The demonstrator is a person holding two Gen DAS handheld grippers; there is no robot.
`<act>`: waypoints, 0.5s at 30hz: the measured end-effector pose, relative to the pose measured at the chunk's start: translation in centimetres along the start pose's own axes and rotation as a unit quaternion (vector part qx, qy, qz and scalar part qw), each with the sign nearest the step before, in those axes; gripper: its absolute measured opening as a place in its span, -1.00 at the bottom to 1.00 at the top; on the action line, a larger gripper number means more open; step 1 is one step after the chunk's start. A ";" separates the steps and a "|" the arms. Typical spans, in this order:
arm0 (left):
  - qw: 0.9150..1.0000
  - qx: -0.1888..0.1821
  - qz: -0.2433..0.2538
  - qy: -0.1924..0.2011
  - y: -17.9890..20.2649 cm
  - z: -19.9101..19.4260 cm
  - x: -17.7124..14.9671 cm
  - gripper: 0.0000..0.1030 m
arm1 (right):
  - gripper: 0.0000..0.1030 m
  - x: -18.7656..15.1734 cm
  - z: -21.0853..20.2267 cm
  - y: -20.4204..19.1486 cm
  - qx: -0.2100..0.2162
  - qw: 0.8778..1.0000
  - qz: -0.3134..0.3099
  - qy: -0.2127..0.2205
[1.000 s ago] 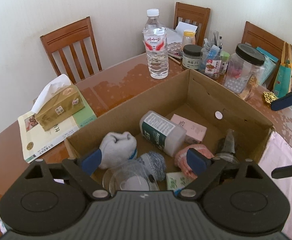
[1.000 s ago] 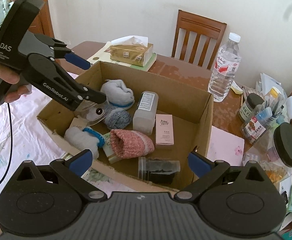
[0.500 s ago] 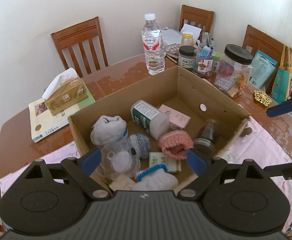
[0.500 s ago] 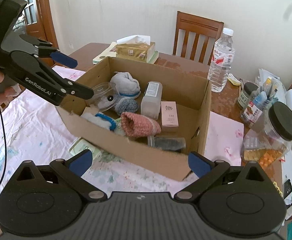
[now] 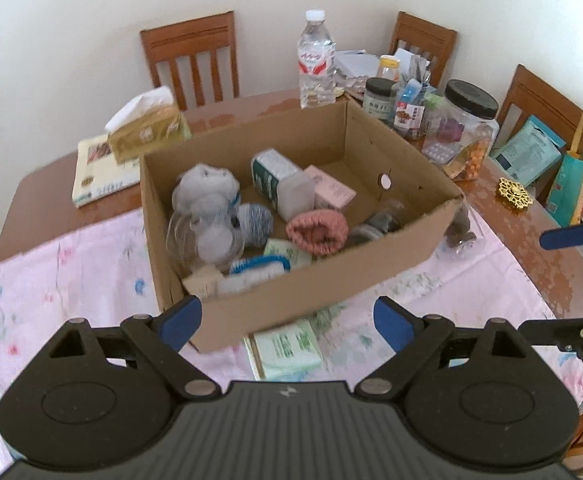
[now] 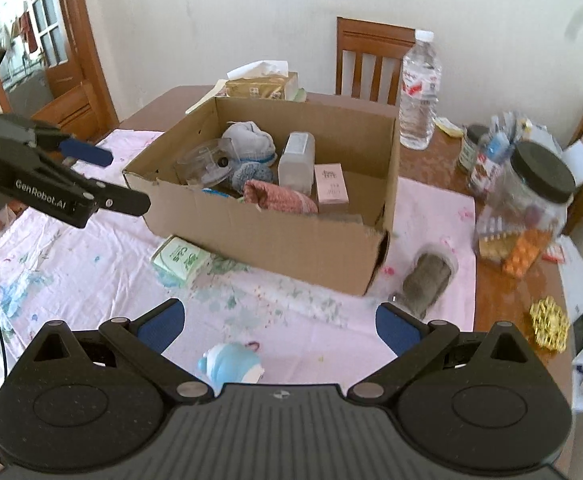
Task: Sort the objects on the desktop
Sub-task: 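Withdraw both grippers from the box back over the cloth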
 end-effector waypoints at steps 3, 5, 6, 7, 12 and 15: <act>1.000 -0.005 -0.029 -0.001 0.2 0.1 -1.2 0.80 | 1.00 -1.1 -0.1 0.3 0.006 1.000 0.011 0.001; 0.999 -0.004 -0.045 -0.003 0.3 0.3 -1.8 0.80 | 1.00 -1.6 0.0 0.4 0.015 1.000 0.017 0.001; 0.999 -0.001 -0.051 -0.005 0.4 0.5 -2.2 0.80 | 1.00 -1.8 0.1 0.5 0.016 1.000 0.019 0.001; 0.998 0.005 -0.056 -0.006 0.5 0.7 -2.5 0.80 | 1.00 -2.0 0.1 0.5 0.016 1.000 0.020 -0.001; 0.998 0.019 -0.062 -0.013 0.9 2.1 -3.6 0.80 | 1.00 -2.8 0.9 0.3 0.016 0.999 0.029 -0.008; 0.997 0.030 -0.066 -0.017 0.8 3.2 -4.0 0.80 | 1.00 -3.1 2.0 0.2 0.006 0.999 0.033 -0.020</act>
Point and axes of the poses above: each gripper's, at about its wrist camera, not at the fingertips, and z roughly the way its jaws point, y to its right, x to its top, the point moved 4 cm from there along z, roughly the way its jaws point, and after that the axes turned 14 degrees about -y, right-handed, at the moved point
